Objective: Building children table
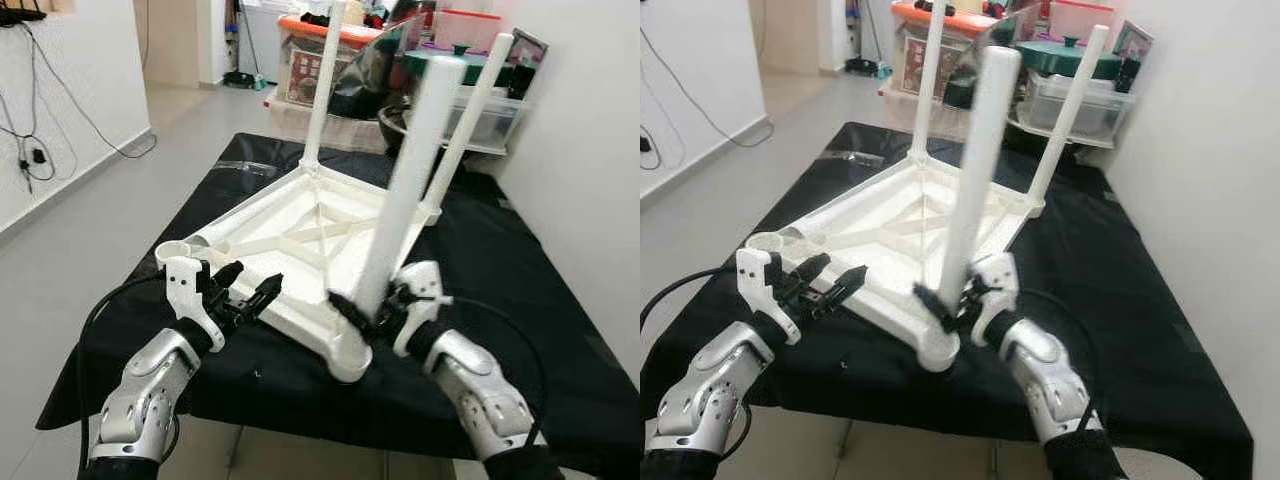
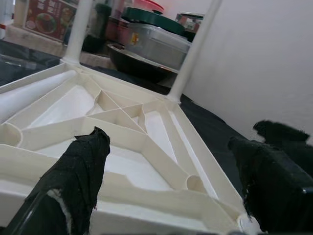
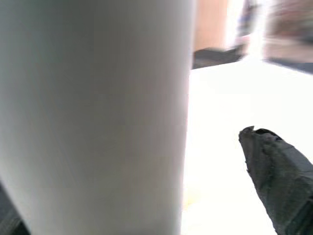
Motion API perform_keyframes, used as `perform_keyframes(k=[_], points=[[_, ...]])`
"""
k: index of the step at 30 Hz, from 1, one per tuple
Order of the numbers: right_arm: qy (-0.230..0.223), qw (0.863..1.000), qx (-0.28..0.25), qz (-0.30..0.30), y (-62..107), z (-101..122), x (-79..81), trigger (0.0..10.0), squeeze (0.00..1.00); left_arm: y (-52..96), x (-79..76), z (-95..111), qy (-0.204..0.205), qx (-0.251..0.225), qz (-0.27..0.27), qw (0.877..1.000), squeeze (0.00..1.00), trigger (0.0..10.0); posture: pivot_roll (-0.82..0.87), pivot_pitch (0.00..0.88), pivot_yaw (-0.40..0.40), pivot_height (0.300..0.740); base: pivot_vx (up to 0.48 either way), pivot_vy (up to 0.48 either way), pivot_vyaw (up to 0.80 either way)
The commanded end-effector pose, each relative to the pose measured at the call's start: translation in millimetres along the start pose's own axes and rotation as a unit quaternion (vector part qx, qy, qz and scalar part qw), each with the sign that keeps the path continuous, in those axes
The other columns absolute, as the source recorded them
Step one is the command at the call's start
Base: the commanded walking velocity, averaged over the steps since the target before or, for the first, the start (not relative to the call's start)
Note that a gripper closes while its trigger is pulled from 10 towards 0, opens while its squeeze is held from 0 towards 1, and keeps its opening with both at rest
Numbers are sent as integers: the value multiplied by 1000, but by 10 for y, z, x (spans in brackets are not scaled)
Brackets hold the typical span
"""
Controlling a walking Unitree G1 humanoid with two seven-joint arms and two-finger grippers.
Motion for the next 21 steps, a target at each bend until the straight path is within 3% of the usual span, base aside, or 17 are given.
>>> perform_keyframes(k=[1, 3, 4, 7, 15, 17, 18, 21], points=[[12, 992, -6, -126, 61, 32, -348, 10000, 1000, -4, -10, -23, 1, 7, -4, 1000, 0, 10000, 75, 0, -123, 740, 0, 0, 0], [12, 974, 6, -228, 149, -27, -568, 10000, 1000, -5, -12, -22, 1, 7, -4, 1000, 0, 10000, 75, 0, -124, 740, 0, 0, 0], [12, 974, 6, -228, 149, -27, -568, 10000, 1000, -5, -12, -22, 1, 7, -4, 1000, 0, 10000, 75, 0, -124, 740, 0, 0, 0], [13, 951, 27, -306, 259, -108, -735, 10000, 1000, -4, -17, -21, 1, 7, -5, 1000, 0, 10000, 73, 0, -124, 740, 0, 0, 0], [20, 938, 42, -345, 272, -158, -795, 10000, 1000, -7, -21, -23, 2, 6, -4, 1000, 0, 10000, 74, 0, -125, 740, 0, 0, 0], [38, 925, 47, -376, 289, -153, -871, 10000, 1000, -10, -20, -22, 1, 5, -3, 1000, 0, 10000, 77, 0, -132, 740, 0, 0, 0], [38, 925, 47, -376, 289, -153, -871, 10000, 1000, -10, -20, -22, 1, 5, -3, 1000, 0, 10000, 77, 0, -132, 740, 0, 0, 0], [50, 882, 52, -467, 436, -126, -1124, 10000, 1000, -11, -18, -21, 1, 3, -1, 1000, 0, 10000, 79, 0, -135, 740, 0, 0, 0]])
Point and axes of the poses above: a point about 5 cm out from each wrist's last joint towards the gripper, its own y axis pointing back from the gripper into the wrist, its own z axis along the axis of the wrist's last joint, x = y × z, the point moved 2 cm from there along -y, pointing out of the wrist towards the gripper, and after that the axes turned 4 degrees about y, right-handed, at the moved point
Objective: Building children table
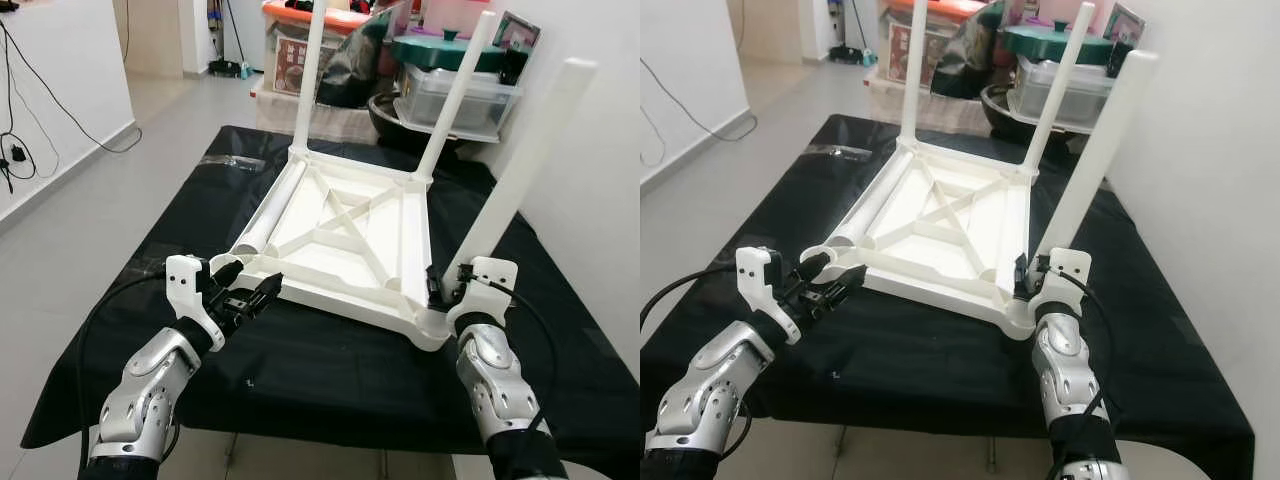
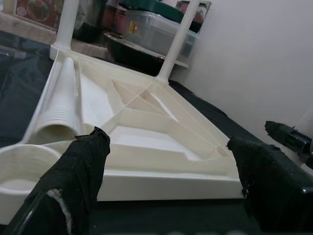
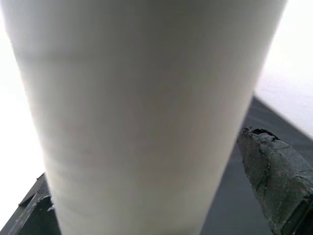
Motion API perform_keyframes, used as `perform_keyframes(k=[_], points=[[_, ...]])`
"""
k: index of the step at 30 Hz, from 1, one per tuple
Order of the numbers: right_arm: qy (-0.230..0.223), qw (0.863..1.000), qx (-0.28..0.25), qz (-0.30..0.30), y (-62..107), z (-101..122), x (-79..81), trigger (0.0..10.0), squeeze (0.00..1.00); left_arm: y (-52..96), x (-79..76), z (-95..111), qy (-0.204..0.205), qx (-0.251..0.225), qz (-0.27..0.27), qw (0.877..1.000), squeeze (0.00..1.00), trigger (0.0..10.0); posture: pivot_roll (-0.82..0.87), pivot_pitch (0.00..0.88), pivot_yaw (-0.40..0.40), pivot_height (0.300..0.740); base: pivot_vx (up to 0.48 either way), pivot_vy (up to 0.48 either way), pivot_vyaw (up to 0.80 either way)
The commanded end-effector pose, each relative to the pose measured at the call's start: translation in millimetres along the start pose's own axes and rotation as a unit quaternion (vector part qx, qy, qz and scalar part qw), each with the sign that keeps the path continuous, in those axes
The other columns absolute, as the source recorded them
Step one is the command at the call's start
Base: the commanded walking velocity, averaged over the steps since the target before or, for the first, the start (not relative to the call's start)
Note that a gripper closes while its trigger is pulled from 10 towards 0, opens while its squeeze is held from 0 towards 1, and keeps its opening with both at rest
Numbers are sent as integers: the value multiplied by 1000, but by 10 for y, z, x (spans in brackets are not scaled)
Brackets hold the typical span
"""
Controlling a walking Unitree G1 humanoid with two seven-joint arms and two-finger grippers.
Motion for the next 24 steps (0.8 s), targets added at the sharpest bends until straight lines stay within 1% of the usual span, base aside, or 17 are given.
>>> perform_keyframes(k=[1, 2, 3, 4, 6, 10, 13, 15, 16, 17, 18, 19, 20, 21, 22, 23, 24], points=[[8, 997, 11, -76, -40, -53, -300, 10000, 1000, -3, -10, -19, 1, 3, 1, 1000, 0, 10000, 79, 0, -135, 740, 0, 0, 0], [5, 995, 15, -103, -53, -58, -375, 10000, 1000, -3, -9, -19, 1, 3, 1, 1000, 0, 10000, 79, 0, -135, 740, 0, 0, 0], [3, 993, 17, -117, -60, -61, -416, 10000, 1000, -3, -9, -19, 1, 3, 1, 1000, 0, 10000, 79, 0, -135, 740, 0, 0, 0], [3, 993, 17, -117, -60, -61, -416, 10000, 1000, -3, -9, -19, 1, 3, 1, 1000, 0, 10000, 79, 0, -135, 740, 0, 0, 0], [7, 989, 12, -148, -71, -36, -513, 10000, 1000, -3, -12, -20, 2, 3, 0, 1000, 0, 10000, 78, 0, -135, 740, 0, 0, 0], [6, 988, 9, -155, -75, -26, -533, 10000, 1000, -3, -14, -22, 2, 3, 0, 1000, 0, 10000, 78, 0, -135, 740, 0, 0, 0], [1, 991, 1, -134, -49, -25, -413, 10000, 1000, 0, -17, -24, 2, 3, -1, 1000, 0, 10000, 76, 0, -134, 740, 0, 0, 0], [1, 991, 1, -134, -49, -25, -413, 10000, 1000, 0, -17, -24, 2, 3, -1, 1000, 0, 10000, 76, 0, -134, 740, 0, 0, 0], [-8, 994, -6, -110, -26, -10, -319, 10000, 1000, 0, -17, -25, 2, 3, -1, 1000, 0, 10000, 76, 0, -134, 740, 0, 0, 0], [-20, 998, -27, -61, 21, 52, -155, 10000, 1000, 0, -18, -25, 2, 3, -1, 1000, 0, 10000, 76, 0, -134, 740, 0, 0, 0], [-20, 998, -27, -61, 21, 52, -155, 10000, 1000, 0, -18, -25, 2, 3, -1, 1000, 0, 10000, 76, 0, -134, 740, 0, 0, 0], [-29, 998, -49, -15, 75, 123, -6, 10000, 1000, 0, -18, -25, 2, 3, 0, 1000, 0, 10000, 76, 0, -134, 740, 0, 0, 0], [-29, 998, -49, -15, 75, 123, -6, 10000, 1000, 0, -18, -25, 2, 3, 0, 1000, 0, 10000, 76, 0, -134, 740, 0, 0, 0], [-32, 996, -73, 33, 163, 197, 149, 10000, 1000, 5, -15, -26, 2, 4, -1, 1000, 0, 10000, 72, 0, -134, 740, 0, 0, 0], [-28, 993, -90, 69, 261, 246, 267, 10000, 1000, 10, -14, -27, 2, 4, -1, 1000, 0, 10000, 70, 0, -134, 740, 0, 0, 0], [-28, 993, -90, 69, 261, 246, 267, 10000, 1000, 10, -14, -27, 2, 4, -1, 1000, 0, 10000, 70, 0, -134, 740, 0, 0, 0], [-22, 990, -100, 96, 357, 265, 350, 10000, 1000, 13, -15, -28, 1, 4, -1, 1000, 0, 10000, 67, 0, -134, 740, 0, 0, 0]])
Point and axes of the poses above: a point about 5 cm out from each wrist's last joint towards the gripper, its own y axis pointing back from the gripper into the wrist, its own z axis along the axis of the wrist's last joint, x = y × z, the point moved 2 cm from there along -y, pointing out of the wrist towards the gripper, and after that the axes turned 4 degrees about y, right-handed, at the moved point
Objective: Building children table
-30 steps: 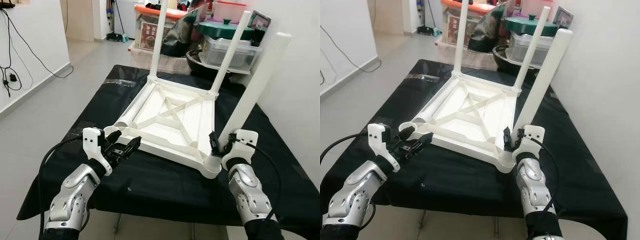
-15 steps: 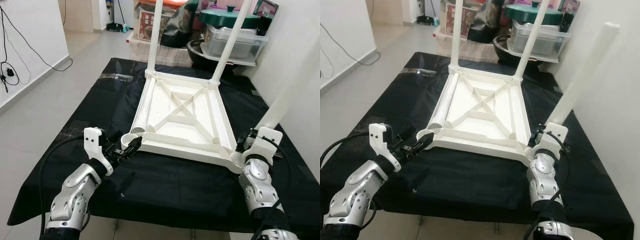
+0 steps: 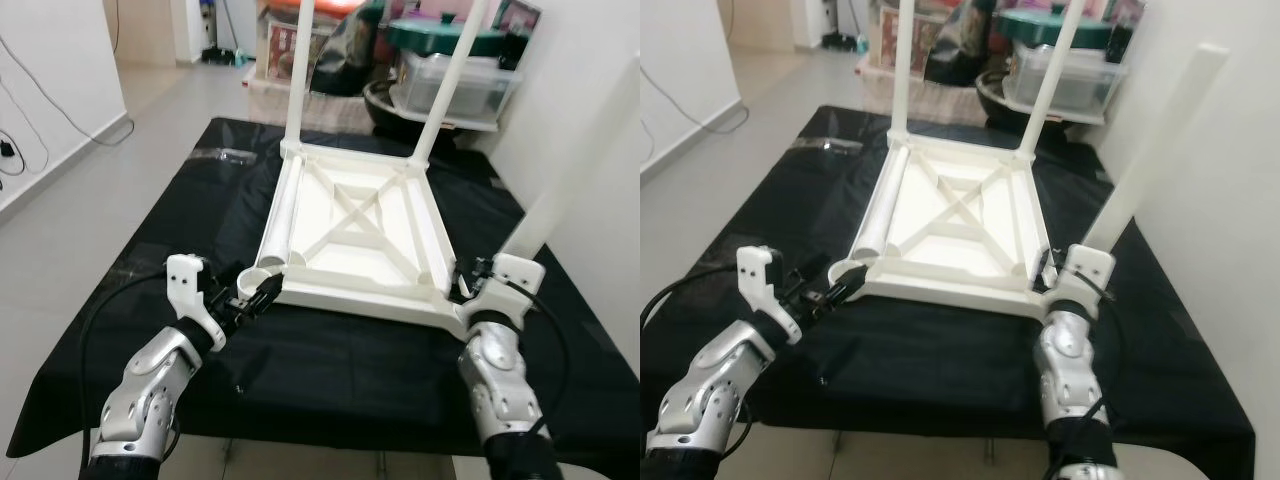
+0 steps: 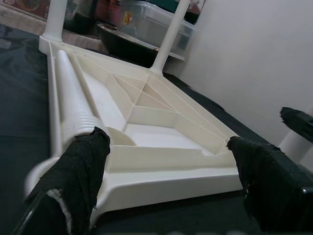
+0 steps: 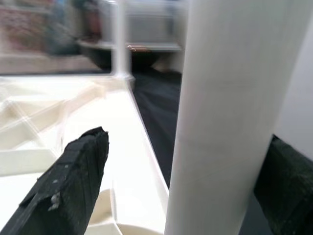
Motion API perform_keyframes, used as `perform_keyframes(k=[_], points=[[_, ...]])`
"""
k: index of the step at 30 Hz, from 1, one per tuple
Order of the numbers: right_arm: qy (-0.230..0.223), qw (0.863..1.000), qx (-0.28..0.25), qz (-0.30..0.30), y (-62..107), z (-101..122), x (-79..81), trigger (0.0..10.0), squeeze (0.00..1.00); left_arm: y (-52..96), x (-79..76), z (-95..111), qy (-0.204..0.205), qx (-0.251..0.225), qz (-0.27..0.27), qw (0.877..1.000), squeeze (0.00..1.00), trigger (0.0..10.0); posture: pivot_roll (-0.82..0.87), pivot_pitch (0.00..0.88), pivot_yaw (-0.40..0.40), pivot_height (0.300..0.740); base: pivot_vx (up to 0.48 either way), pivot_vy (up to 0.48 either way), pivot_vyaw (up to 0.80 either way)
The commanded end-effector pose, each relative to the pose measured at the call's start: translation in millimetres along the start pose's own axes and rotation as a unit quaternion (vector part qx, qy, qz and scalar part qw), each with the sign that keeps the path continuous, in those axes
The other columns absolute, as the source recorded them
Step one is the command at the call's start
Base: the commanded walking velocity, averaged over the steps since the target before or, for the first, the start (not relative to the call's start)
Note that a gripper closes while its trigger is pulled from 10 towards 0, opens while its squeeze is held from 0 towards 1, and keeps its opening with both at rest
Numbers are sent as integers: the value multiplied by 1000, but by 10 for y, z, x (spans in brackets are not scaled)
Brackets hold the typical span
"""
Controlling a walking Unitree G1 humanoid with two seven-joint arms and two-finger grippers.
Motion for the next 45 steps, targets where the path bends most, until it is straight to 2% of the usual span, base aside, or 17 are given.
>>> perform_keyframes(k=[1, 9, 14, 16, 17, 22, 23, 24, 25, 27, 28, 30, 31, 33, 36, 40, 45], points=[[2, 998, -23, 59, 90, 102, 215, 10000, 1000, 10, -18, -23, 0, 4, -1, 1000, 0, 10000, 67, 0, -134, 740, 0, 0, 0], [19, 999, 2, 49, 211, 17, 157, 10000, 1000, 41, -11, -10, -28, -1, 19, 999, 0, 10000, 57, 0, -128, 740, 0, 0, 0], [48, 998, 47, 12, 267, -96, -105, 10000, 1000, 138, 13, 14, -82, -5, 83, 993, 0, 10000, 38, 0, -119, 740, 0, 0, 0], [48, 998, 47, 12, 267, -96, -105, 10000, 1000, 138, 13, 14, -82, -5, 83, 993, 0, 10000, 38, 0, -119, 740, 0, 0, 0], [61, 995, 73, -1, 332, -148, -239, 10000, 1000, 221, -13, 7, -89, -6, 103, 991, 0, 10000, 24, 0, -116, 740, 0, 0, 0], [73, 992, 106, 3, 436, -147, -313, 10000, 1000, 327, -102, 12, -96, -7, 116, 989, 0, 10000, 17, 0, -112, 740, 0, 0, 0], [69, 991, 110, 16, 489, -94, -287, 10000, 722, 365, -134, 26, -100, -9, 123, 987, 0, 10000, 14, 0, -112, 740, 0, 0, 0], [64, 992, 107, 21, 506, -64, -269, 10000, 722, 379, -142, 32, -101, -10, 126, 987, 0, 10000, 14, 0, -112, 740, 0, 0, 0], [75, 986, 140, 59, 534, -92, -183, 10000, 0, 407, -146, 54, -107, -13, 137, 985, 0, 10000, 14, 0, -113, 740, 0, 0, 0], [84, 979, 166, 86, 560, -120, -126, 10000, 0, 425, -149, 69, -111, -16, 144, 983, 0, 10000, 14, 0, -113, 740, 0, 0, 0], [142, 971, 158, 107, 608, -43, -40, 10000, 0, 473, -124, 96, -115, -19, 163, 980, 0, 10000, 7, 0, -108, 740, 0, 0, 0], [142, 971, 158, 107, 608, -43, -40, 10000, 0, 473, -124, 96, -115, -19, 163, 980, 0, 10000, 7, 0, -108, 740, 0, 0, 0], [170, 970, 136, 108, 621, 23, -17, 10000, 0, 490, -112, 105, -114, -20, 170, 979, 0, 10000, 7, 0, -108, 740, 0, 0, 0], [155, 972, 128, 125, 642, 60, 41, 10000, 0, 515, -107, 107, -112, -18, 182, 977, 0, 10000, 5, 0, -105, 740, 0, 0, 0], [75, 972, 100, 199, 657, 127, 195, 10000, 0, 570, -110, 71, -109, -3, 204, 973, 0, 10000, 17, 0, -102, 740, 0, 0, 0], [73, 973, 57, 210, 711, 206, 180, 10000, 0, 663, -135, 53, -106, 7, 226, 968, 0, 10000, 22, 0, -103, 740, 0, 0, 0], [89, 965, 55, 239, 740, 248, 255, 10000, 0, 699, -167, 51, -122, 10, 240, 963, 0, 10000, 27, 0, -102, 740, 0, 0, 0]])
Point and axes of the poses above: a point about 5 cm out from each wrist's last joint towards the gripper, its own y axis pointing back from the gripper into the wrist, its own z axis along the axis of the wrist's last joint, x = y × z, the point moved 2 cm from there along -y, pointing out of the wrist towards the gripper, and after that the axes turned 4 degrees about y, right-handed, at the moved point
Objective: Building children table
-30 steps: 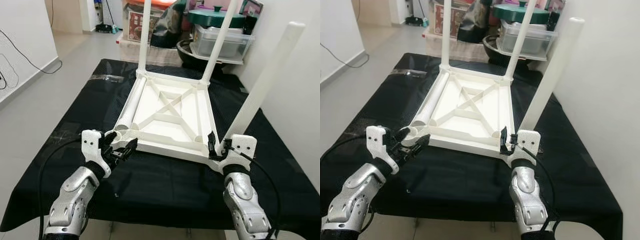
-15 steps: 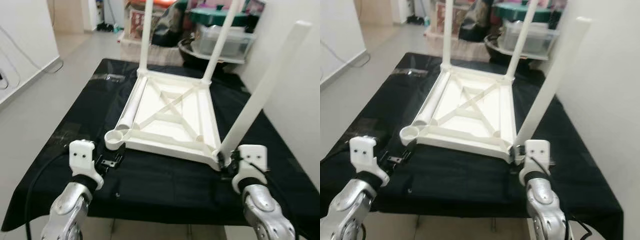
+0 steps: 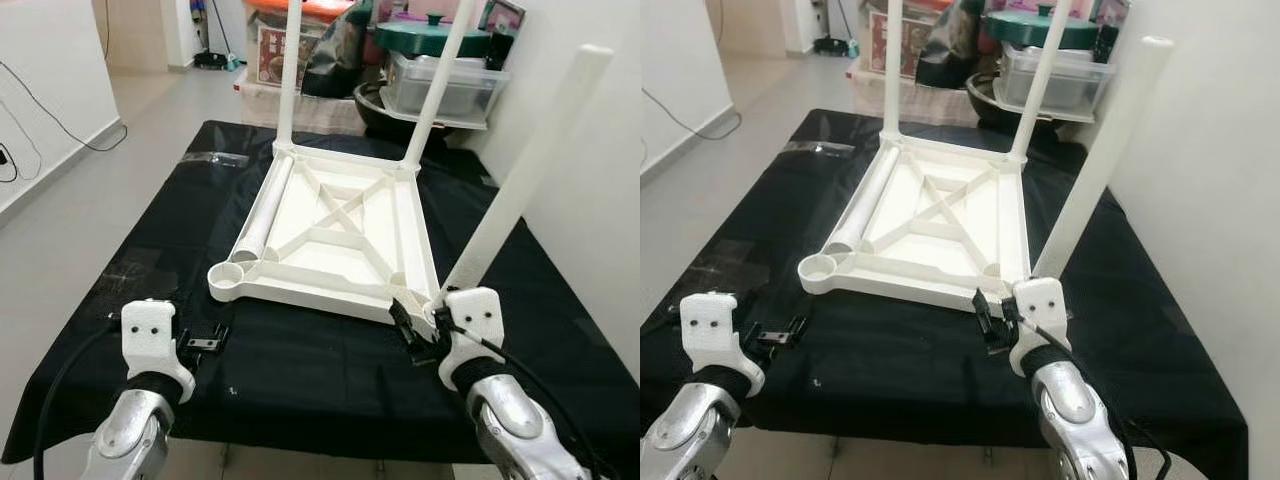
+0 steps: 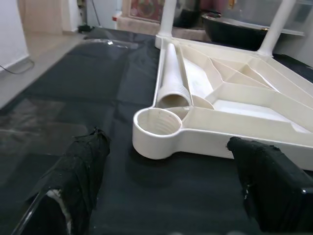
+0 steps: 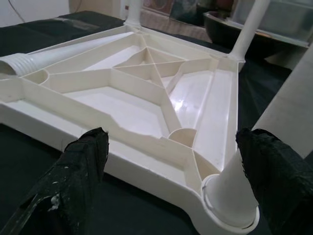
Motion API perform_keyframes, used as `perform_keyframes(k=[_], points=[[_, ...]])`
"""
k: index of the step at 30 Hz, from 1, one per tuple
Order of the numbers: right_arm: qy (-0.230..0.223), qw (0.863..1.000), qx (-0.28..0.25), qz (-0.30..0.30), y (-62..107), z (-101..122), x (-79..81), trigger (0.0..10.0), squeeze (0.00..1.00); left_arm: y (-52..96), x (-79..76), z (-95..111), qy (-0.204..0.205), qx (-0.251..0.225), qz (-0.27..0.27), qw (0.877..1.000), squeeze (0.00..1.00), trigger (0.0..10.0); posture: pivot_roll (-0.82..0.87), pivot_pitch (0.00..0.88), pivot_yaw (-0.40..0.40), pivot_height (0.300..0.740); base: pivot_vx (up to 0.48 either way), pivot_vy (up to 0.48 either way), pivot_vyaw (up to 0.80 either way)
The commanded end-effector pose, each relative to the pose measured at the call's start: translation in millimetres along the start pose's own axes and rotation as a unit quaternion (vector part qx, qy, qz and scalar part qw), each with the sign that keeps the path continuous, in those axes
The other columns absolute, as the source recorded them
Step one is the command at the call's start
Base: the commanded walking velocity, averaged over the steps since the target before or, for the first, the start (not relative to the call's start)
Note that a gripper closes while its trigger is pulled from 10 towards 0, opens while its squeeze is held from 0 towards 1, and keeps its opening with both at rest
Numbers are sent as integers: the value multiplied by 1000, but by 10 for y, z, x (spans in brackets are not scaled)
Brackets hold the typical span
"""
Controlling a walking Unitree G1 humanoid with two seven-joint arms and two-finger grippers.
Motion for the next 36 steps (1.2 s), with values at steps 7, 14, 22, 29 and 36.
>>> perform_keyframes(k=[7, 14, 22, 29, 36], points=[[18, 999, -39, 18, -87, 208, 144, 10000, 0, 20, -106, -26, -23, 7, 2, 1000, 0, 10000, 33, 0, -94, 740, 0, 0, 0], [8, 998, -67, 21, -183, 274, 170, 10000, 0, -31, -109, 32, -36, 2, 0, 999, 0, 10000, 39, 0, -87, 740, 0, 0, 0], [-3, 997, -71, 23, -222, 297, 184, 10000, 0, -93, -162, 38, -42, 5, -9, 999, 0, 10000, 44, 0, -80, 740, 0, 420, 0], [-1, 997, -70, 25, -238, 289, 205, 10000, 0, -107, -205, 35, -43, 2, -14, 999, 0, 10000, 48, 0, -80, 740, 0, 480, 0], [11, 997, -72, 28, -268, 279, 219, 10000, 0, -114, -165, 52, -50, -8, -4, 999, 0, 10000, 55, 0, -90, 740, 0, 468, 0]])
Point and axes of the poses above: a point about 5 cm out from each wrist's last joint towards the gripper, its own y axis pointing back from the gripper into the wrist, its own z axis along the axis of the wrist's last joint, x = y × z, the point moved 2 cm from there along -y, pointing out of the wrist towards the gripper, and after that the axes turned 4 degrees about y, right-handed, at the moved point
